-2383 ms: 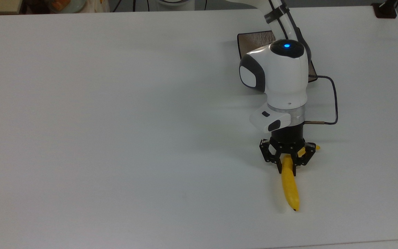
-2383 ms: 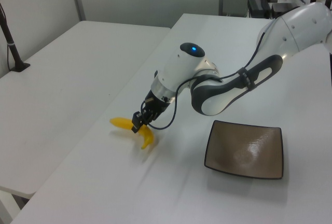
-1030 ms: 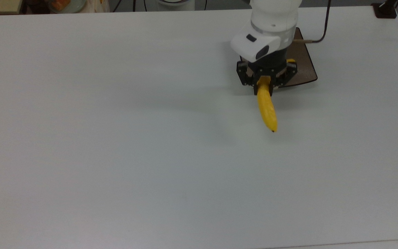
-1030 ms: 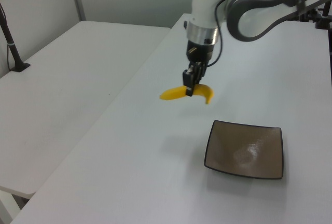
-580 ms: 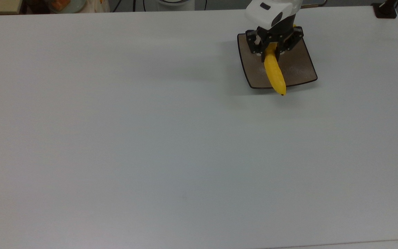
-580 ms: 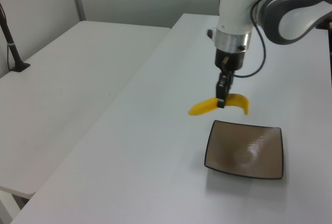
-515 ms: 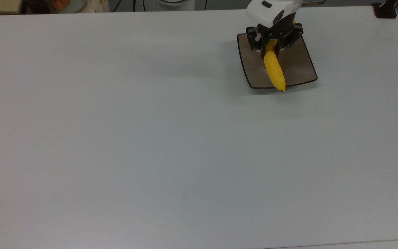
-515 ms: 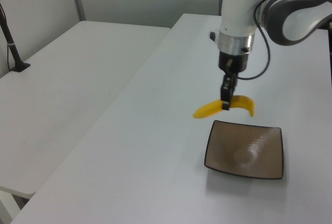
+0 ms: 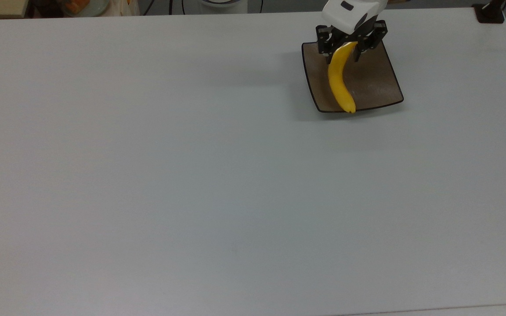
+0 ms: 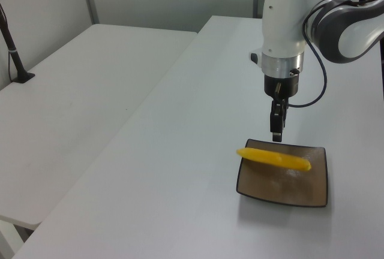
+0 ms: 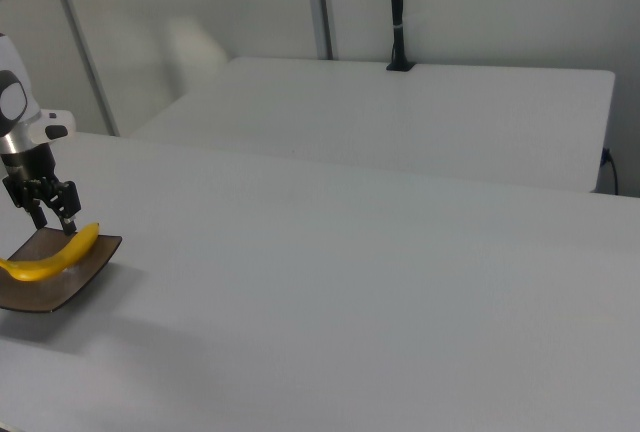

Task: Bananas placed on a ceramic plate
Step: 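Lower the banana onto the plate and open the gripper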

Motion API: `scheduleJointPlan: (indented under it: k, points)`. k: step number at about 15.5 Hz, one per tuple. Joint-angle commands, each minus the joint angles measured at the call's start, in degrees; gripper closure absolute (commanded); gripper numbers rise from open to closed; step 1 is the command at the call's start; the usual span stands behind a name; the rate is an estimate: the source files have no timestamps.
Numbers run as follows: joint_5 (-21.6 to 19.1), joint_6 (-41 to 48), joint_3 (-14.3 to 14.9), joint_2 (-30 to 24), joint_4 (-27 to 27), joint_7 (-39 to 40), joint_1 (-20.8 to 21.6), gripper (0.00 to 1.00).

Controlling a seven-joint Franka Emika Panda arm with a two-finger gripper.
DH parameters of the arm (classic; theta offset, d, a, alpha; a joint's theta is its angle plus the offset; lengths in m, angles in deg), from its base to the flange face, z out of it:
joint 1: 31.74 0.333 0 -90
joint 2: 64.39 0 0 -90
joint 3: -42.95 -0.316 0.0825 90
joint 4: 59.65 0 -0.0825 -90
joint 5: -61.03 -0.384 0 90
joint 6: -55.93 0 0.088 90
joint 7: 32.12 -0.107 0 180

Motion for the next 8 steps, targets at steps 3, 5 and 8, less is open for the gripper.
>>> scheduleJointPlan:
  k: [3,5,8]
  points:
    - [-1.2,0.7,-0.2,-1.3,0.5,1.5,-0.7,0.0]
    - [-0.5,0.9,-0.2,-1.4,0.3,1.8,-1.0,0.0]
    - [-0.1,3.9,0.1,-1.7,-1.0,7.2,-2.6,0.0]
